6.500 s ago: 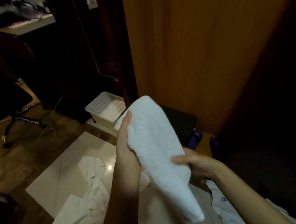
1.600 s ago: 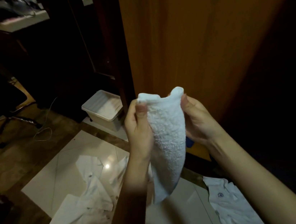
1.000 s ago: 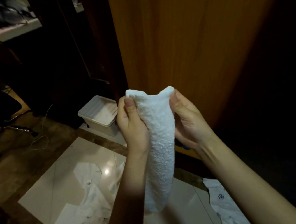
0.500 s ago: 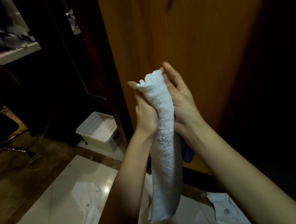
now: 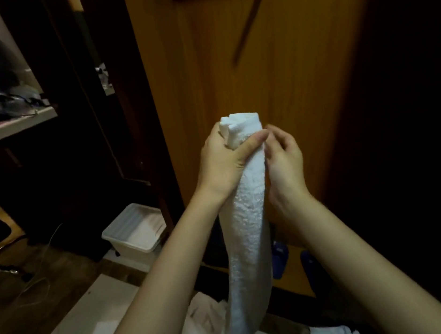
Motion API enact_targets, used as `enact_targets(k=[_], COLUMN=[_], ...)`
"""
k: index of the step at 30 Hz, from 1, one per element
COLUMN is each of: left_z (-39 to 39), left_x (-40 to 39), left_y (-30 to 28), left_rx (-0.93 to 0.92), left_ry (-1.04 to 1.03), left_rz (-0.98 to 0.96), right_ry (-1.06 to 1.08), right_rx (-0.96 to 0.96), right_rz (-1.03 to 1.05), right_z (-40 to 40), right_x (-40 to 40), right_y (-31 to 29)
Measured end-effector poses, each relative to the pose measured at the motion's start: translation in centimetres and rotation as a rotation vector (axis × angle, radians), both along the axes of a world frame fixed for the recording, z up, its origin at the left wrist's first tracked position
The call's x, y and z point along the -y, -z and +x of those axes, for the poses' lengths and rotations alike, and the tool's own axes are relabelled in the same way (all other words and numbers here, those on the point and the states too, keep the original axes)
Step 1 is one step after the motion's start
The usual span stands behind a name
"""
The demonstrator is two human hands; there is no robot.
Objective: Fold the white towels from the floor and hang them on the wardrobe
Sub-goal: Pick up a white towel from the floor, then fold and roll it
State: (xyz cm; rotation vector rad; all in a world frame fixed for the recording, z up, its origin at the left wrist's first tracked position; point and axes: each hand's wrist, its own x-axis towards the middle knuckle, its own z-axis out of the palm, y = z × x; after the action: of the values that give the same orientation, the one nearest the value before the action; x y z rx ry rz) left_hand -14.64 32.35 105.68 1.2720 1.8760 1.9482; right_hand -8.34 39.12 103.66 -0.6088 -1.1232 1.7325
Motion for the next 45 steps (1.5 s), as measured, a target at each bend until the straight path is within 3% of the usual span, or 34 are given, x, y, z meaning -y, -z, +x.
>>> enact_targets(k=[3,8,12,17,20,24,27,31,36,40,45], left_z=[0.8,1.9,3.0,2.2,0.3,-0.5,0.0,0.1,-0.1,-0.5,-0.6], left_x=[-0.7,-1.8,-2.0,-0.5,1.1,2.5,2.3,1.8,2.0,2.4,2.5], left_y=[-1.4,-4.0,-5.1,-5.2,-5.0,-3.0,-1.0,-0.8,-1.4,-1.7,-2.7], left_rx=[-0.001,0.059,-0.058,-0.256,-0.296,-0.014,0.137,0.193,0.495,0.606,0.57], left_ry=[-0.136,-0.093,0.006,0.158,0.175,0.211,0.207,0.185,0.451,0.587,0.579], left_rz=[-0.081,-0.203,-0.417,-0.632,-0.494,-0.23,-0.034,0.083,0.28,0.337,0.251], right_ry=[0.119,-0.125,-0.148,-0.305,-0.388,-0.42,-0.426,-0.419,-0.315,-0.243,-0.234], right_rx=[0.102,0.253,0.375,0.293,0.317,0.189,0.21,0.214,0.105,0.103,0.085], right_rz=[0.174,0.539,0.698,0.522,0.565,0.626,0.657,0.627,0.561,0.618,0.554], right_z=[1.1,1.9,1.7,1.7,1.8,2.2,2.3,2.6,3.4,4.0,3.8], right_x=[0.7,2.0,1.7,1.3,0.2,0.0,0.0,-0.7,-1.4,-1.2,-0.9], right_y=[2.3,4.3,2.9,1.7,1.1,-0.2,-0.6,-1.0,-1.5,-0.9,-1.1])
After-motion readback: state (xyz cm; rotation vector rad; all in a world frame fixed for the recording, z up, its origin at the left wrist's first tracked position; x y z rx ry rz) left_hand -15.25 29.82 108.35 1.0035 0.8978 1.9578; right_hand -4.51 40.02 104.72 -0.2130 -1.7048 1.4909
